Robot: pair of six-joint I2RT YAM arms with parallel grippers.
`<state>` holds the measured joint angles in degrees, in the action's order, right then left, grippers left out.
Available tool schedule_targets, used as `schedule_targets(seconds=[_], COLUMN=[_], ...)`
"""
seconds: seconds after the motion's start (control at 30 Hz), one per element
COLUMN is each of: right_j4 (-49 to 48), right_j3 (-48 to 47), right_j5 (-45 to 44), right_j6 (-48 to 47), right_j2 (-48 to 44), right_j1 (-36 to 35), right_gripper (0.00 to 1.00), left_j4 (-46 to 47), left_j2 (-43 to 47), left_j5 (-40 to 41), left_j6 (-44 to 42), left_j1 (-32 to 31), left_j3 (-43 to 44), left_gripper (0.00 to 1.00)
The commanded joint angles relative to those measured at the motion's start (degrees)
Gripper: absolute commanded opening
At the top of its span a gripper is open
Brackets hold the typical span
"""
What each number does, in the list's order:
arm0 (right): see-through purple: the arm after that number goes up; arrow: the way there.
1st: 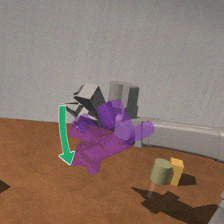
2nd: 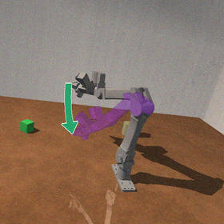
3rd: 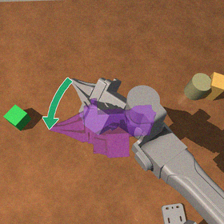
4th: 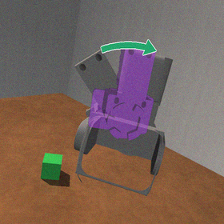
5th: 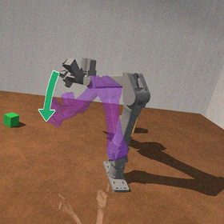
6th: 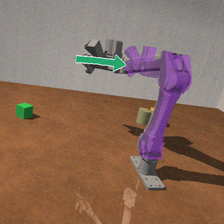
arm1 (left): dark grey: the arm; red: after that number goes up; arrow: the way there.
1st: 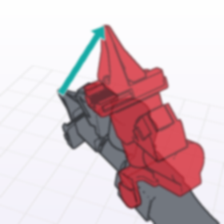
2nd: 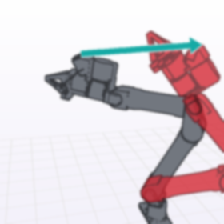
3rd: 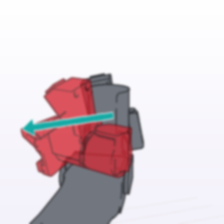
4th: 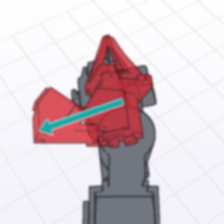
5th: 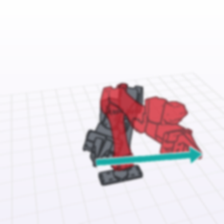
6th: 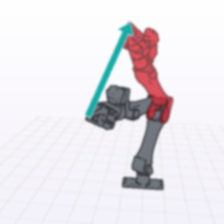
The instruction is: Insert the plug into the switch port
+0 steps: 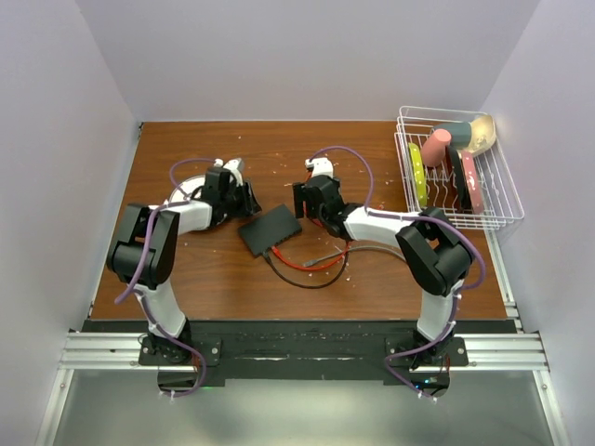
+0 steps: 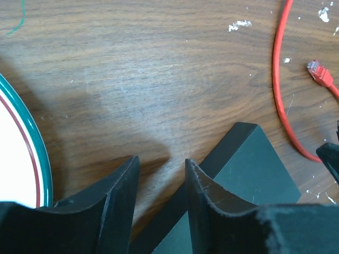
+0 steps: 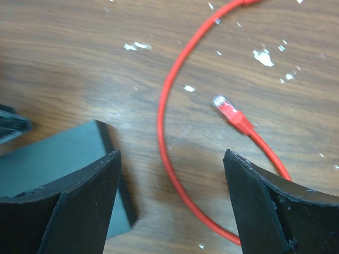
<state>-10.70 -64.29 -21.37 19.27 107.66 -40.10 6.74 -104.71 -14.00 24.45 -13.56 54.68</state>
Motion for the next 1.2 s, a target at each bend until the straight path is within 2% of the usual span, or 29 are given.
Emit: schedule_targets(seconds=[0.0,0.2,0.5,1.0,1.17], right_j4=[1.91,1.83,2.53,5.51,11.83], right_j3=[0.13,4.52,4.18,-9.97,-22.62], right_j5=[-2.09,-5.52,-5.53,0.18,2.46], right_j6=[-1.25,-2.83,-3.62,-3.01,-1.43], right_j2=[-2.36,-5.00,-6.14,4.21,11.95], right_j1=[0.81,0.90,2.39,7.84,8.46], right_gripper=[0.81,0.80,0.80,0.80,0.80], left_j4=[1.16,2.04,-0.41,-2.79,-2.79], left_j2=[2.05,5.65,13.20,19.01,19.63], left_j5=[-1.38,-0.51,1.25,2.05,1.17], left_j6=[-0.19,0.78,1.57,1.74,1.92], left_j1=[0.38,0.38,0.38,0.38,0.38], left_j3=[-4.56,-8.79,-12.93,-14.77,-14.60], left_gripper=[0.42,0.42,0.42,0.44,0.45])
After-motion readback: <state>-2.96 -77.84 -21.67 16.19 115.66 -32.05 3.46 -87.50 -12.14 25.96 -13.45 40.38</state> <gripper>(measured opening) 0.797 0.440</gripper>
